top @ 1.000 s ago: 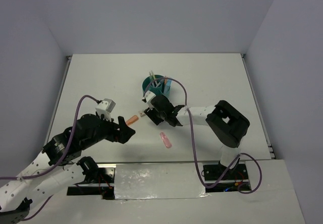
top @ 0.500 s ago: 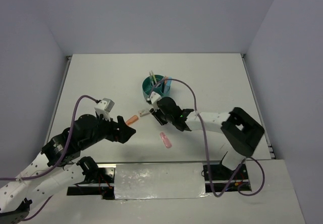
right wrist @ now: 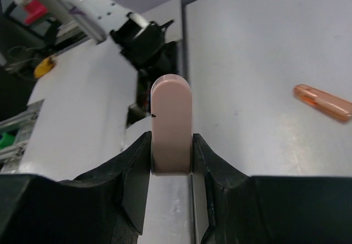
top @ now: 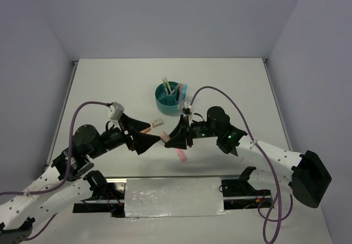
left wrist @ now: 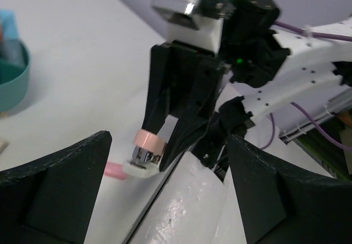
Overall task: Sort the stationery into containers
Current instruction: Pick up the stapler from the center of the board.
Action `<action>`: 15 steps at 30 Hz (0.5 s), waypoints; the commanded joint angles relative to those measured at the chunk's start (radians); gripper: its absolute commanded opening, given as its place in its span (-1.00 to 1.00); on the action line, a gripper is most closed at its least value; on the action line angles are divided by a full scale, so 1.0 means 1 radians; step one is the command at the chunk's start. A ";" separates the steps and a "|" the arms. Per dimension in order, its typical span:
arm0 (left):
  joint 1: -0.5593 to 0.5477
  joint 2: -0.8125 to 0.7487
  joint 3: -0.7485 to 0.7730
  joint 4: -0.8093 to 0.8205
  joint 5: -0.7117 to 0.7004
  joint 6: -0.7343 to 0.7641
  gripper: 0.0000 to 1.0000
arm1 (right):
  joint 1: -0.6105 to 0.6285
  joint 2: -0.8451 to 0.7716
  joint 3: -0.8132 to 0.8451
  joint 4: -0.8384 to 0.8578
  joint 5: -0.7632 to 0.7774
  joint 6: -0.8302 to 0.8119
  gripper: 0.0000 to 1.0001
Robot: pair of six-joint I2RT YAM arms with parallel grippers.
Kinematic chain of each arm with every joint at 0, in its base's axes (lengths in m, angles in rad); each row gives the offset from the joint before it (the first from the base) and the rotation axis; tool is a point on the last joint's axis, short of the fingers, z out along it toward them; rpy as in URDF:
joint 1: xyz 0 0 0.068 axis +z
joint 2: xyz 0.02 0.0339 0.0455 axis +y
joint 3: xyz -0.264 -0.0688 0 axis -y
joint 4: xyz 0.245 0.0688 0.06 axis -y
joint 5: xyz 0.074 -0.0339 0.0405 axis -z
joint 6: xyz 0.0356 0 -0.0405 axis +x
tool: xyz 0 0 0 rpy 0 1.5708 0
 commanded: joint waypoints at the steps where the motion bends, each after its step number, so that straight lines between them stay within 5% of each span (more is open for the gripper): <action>1: 0.001 -0.008 -0.002 0.234 0.187 0.063 0.99 | -0.005 -0.059 0.044 0.036 -0.180 0.071 -0.89; 15: 0.000 0.113 0.020 0.114 0.204 0.070 0.81 | -0.004 -0.104 0.135 -0.061 -0.154 0.034 -0.87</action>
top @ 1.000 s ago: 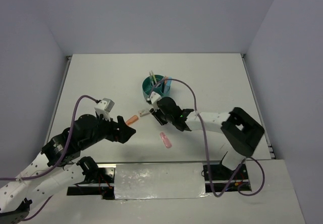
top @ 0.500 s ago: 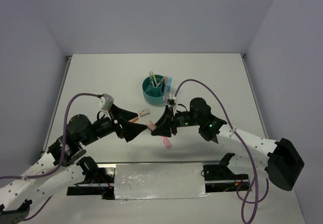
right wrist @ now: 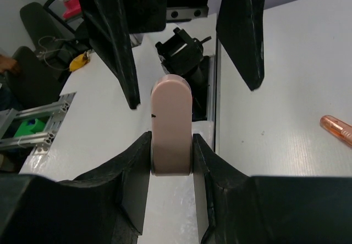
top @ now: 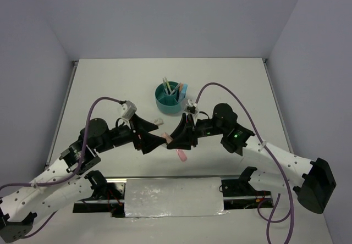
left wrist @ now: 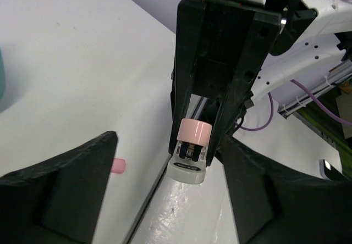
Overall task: Sort the stationery into containers
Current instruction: Pick up the stapler from the center of the board, then place the stapler in the storage box.
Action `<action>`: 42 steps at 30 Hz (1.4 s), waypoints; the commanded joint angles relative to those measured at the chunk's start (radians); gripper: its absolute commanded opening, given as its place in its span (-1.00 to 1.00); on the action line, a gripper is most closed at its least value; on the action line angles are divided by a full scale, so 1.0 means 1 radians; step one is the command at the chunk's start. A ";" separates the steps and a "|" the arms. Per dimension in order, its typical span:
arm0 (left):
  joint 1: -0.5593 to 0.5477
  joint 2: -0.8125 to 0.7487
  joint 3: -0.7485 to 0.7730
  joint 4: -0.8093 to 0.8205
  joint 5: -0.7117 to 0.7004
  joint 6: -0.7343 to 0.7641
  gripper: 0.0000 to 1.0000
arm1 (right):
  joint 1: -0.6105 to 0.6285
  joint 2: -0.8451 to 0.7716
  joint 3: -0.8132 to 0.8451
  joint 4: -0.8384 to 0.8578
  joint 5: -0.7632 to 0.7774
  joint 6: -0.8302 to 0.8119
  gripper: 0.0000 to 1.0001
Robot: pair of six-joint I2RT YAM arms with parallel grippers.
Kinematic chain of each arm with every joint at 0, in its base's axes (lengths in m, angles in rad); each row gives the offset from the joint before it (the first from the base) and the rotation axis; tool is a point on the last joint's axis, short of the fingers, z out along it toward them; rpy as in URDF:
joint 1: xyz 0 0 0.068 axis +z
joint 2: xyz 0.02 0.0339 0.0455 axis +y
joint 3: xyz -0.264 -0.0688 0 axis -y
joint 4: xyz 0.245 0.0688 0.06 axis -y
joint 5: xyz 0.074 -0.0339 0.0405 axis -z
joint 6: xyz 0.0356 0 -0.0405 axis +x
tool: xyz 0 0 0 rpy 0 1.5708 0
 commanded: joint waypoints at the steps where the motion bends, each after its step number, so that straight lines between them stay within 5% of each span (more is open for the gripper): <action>1: -0.002 0.013 -0.005 0.080 0.069 -0.003 0.70 | -0.004 -0.012 0.069 -0.005 -0.005 -0.005 -0.87; 6: -0.003 0.021 -0.005 0.118 0.124 -0.012 0.36 | -0.004 -0.002 0.097 -0.043 0.009 -0.021 -0.86; 8: -0.003 0.024 -0.003 0.112 0.123 -0.011 -0.07 | -0.004 0.004 0.104 -0.046 0.006 -0.020 -0.86; 11: -0.005 0.032 -0.003 0.117 0.137 -0.014 -0.27 | 0.001 0.011 0.107 -0.039 0.003 -0.014 -0.85; 15: -0.009 0.043 0.010 0.091 0.137 0.001 -1.00 | 0.006 0.026 0.104 -0.028 0.004 -0.008 -0.75; 16: -0.008 0.043 0.014 0.083 0.115 0.003 -1.00 | 0.006 0.023 0.098 -0.014 0.013 -0.006 -0.62; 17: -0.008 0.043 0.018 0.076 0.103 0.006 -1.00 | 0.001 0.018 0.084 -0.008 0.027 -0.003 -0.20; 19: -0.008 0.037 0.032 0.056 0.053 0.005 -1.00 | -0.011 -0.003 0.066 -0.005 0.061 0.008 0.29; 20: -0.008 0.029 0.041 0.056 0.004 0.005 -1.00 | -0.029 -0.012 0.049 -0.010 0.093 0.006 0.99; 22: -0.009 0.024 0.055 0.004 -0.047 0.006 -1.00 | -0.043 -0.044 0.025 -0.064 0.160 -0.018 1.00; 28: -0.008 0.056 0.176 -0.187 -0.415 0.011 -1.00 | -0.062 -0.143 0.003 -0.408 0.751 -0.011 1.00; 33: 0.016 0.259 0.332 -0.348 -0.710 0.032 -1.00 | -0.063 -0.293 0.012 -0.586 1.018 0.011 1.00; 42: 0.257 0.576 0.461 -0.213 -0.617 0.120 -1.00 | -0.071 -0.427 0.049 -0.740 1.109 0.003 1.00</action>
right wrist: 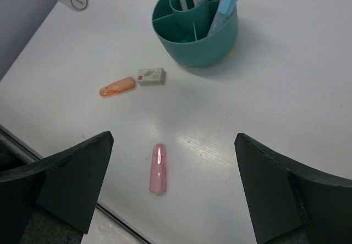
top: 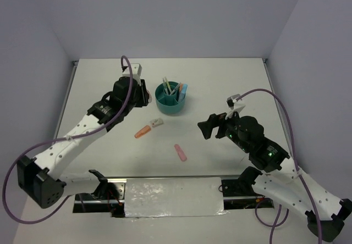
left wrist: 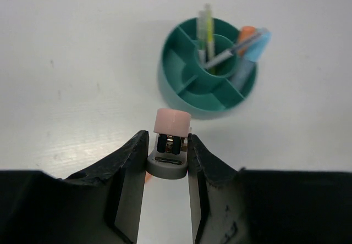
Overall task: Sort the stationery into containers
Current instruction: Place the stapler in the storage box.
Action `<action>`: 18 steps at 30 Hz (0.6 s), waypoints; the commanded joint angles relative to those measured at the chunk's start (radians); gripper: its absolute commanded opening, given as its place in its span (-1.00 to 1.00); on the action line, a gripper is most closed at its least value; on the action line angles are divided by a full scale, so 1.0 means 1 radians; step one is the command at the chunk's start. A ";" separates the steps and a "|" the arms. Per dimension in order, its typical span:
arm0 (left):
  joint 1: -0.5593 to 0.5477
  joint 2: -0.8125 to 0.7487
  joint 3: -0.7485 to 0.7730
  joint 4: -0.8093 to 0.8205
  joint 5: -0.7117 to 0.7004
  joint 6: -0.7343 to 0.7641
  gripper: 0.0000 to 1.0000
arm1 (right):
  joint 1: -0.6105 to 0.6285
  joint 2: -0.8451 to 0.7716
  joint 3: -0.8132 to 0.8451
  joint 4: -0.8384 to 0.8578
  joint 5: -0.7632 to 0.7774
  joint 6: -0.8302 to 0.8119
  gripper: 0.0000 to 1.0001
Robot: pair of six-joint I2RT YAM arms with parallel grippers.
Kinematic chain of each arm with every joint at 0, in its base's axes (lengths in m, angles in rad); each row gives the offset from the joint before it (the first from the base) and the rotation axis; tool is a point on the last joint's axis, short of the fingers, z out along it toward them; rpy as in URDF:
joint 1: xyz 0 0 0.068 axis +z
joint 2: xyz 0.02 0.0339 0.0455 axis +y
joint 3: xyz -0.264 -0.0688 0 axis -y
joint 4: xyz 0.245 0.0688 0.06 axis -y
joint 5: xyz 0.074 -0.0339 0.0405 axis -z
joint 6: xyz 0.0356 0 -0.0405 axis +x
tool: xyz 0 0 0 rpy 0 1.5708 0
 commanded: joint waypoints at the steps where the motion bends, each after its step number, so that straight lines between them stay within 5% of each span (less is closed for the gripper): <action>1: 0.114 0.090 0.057 0.107 0.030 0.078 -1.00 | -0.007 -0.020 0.049 -0.074 0.048 -0.008 1.00; 7: 0.269 0.208 0.016 0.388 0.284 0.132 -1.00 | -0.007 -0.059 0.053 -0.089 -0.019 -0.023 1.00; 18: 0.314 0.499 0.223 0.516 0.530 0.344 -1.00 | -0.008 -0.069 0.098 -0.120 -0.082 -0.046 1.00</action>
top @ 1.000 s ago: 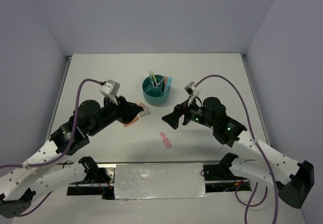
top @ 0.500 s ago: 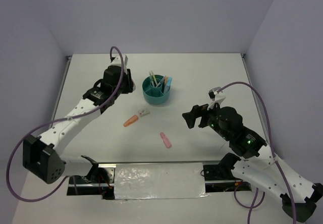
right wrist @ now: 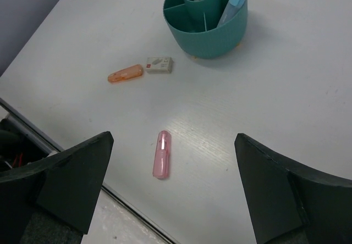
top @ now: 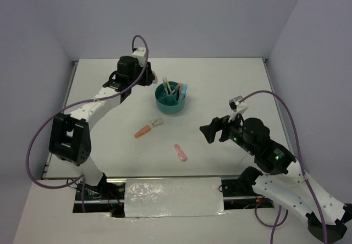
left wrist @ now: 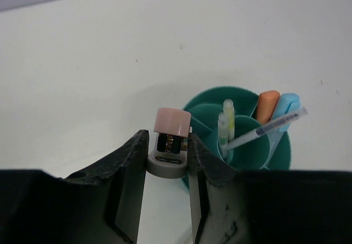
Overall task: Sort the stationery into containers
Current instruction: Place the stapler in the storage box.
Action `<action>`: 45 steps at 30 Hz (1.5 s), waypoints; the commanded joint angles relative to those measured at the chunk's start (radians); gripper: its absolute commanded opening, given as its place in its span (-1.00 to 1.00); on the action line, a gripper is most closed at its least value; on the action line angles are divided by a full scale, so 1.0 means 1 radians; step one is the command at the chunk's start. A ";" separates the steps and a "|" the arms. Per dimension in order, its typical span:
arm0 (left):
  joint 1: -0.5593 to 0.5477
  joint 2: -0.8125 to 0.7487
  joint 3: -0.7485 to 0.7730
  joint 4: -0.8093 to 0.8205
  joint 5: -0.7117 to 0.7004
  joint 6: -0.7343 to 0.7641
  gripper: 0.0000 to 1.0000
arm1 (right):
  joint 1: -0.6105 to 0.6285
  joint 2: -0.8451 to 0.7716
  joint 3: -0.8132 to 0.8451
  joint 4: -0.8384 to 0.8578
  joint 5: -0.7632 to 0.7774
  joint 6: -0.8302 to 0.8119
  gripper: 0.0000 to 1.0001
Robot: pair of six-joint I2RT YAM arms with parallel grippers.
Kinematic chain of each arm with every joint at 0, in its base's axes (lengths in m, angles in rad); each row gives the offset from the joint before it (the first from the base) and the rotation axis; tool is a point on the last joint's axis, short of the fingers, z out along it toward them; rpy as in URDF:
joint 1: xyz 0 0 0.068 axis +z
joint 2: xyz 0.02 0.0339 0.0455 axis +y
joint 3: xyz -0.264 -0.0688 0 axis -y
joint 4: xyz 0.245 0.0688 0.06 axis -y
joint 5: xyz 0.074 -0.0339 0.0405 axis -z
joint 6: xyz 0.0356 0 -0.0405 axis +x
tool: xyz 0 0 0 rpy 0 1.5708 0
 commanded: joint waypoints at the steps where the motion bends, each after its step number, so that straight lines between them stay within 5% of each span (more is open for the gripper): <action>1: 0.044 0.081 0.136 0.133 0.158 0.142 -1.00 | -0.004 -0.007 0.069 -0.008 -0.048 -0.024 0.99; 5: 0.076 0.192 0.261 0.124 0.190 0.204 -1.00 | -0.004 -0.016 0.083 -0.005 -0.092 -0.022 0.99; 9: 0.141 0.346 0.376 0.137 0.591 0.275 -1.00 | -0.004 -0.022 0.097 0.002 -0.111 -0.044 1.00; 17: 0.170 0.567 0.716 -0.105 0.952 0.408 -0.98 | -0.004 -0.005 0.115 -0.038 -0.086 -0.096 0.99; 23: 0.129 0.620 0.815 -0.303 0.935 0.532 -0.92 | -0.004 -0.008 0.098 -0.011 -0.097 -0.102 1.00; 39: 0.061 0.586 0.681 -0.266 0.847 0.509 -0.71 | -0.004 -0.054 0.127 -0.043 -0.126 -0.108 1.00; 45: 0.059 0.584 0.698 -0.311 0.856 0.541 -0.36 | -0.004 -0.039 0.121 -0.034 -0.126 -0.114 0.99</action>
